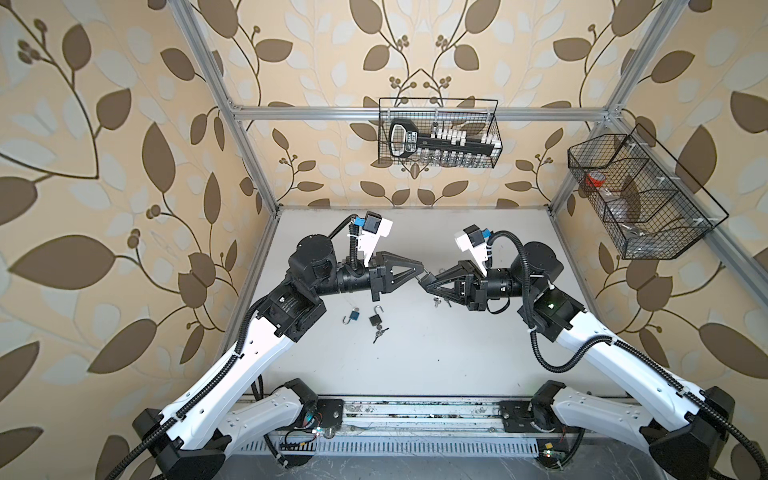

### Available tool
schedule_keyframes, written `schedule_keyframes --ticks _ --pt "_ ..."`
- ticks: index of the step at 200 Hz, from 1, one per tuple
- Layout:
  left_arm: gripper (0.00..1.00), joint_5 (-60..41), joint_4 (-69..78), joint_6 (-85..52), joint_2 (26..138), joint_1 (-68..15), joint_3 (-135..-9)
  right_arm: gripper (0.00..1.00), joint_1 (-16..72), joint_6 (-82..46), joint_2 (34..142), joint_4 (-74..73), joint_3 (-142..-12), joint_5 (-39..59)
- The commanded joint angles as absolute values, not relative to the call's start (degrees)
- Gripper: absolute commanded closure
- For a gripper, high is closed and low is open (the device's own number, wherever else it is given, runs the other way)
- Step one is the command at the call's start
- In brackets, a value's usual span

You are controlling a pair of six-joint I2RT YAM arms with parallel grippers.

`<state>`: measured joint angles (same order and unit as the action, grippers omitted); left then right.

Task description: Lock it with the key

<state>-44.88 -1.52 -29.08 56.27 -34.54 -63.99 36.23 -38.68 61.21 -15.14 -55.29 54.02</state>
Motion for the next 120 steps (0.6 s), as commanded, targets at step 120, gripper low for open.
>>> schedule_keyframes --ticks 120 --pt "1.00 -44.9 -1.8 -28.6 56.6 -39.4 -58.3 1.00 37.0 -40.2 60.3 -25.2 -56.2 51.7"
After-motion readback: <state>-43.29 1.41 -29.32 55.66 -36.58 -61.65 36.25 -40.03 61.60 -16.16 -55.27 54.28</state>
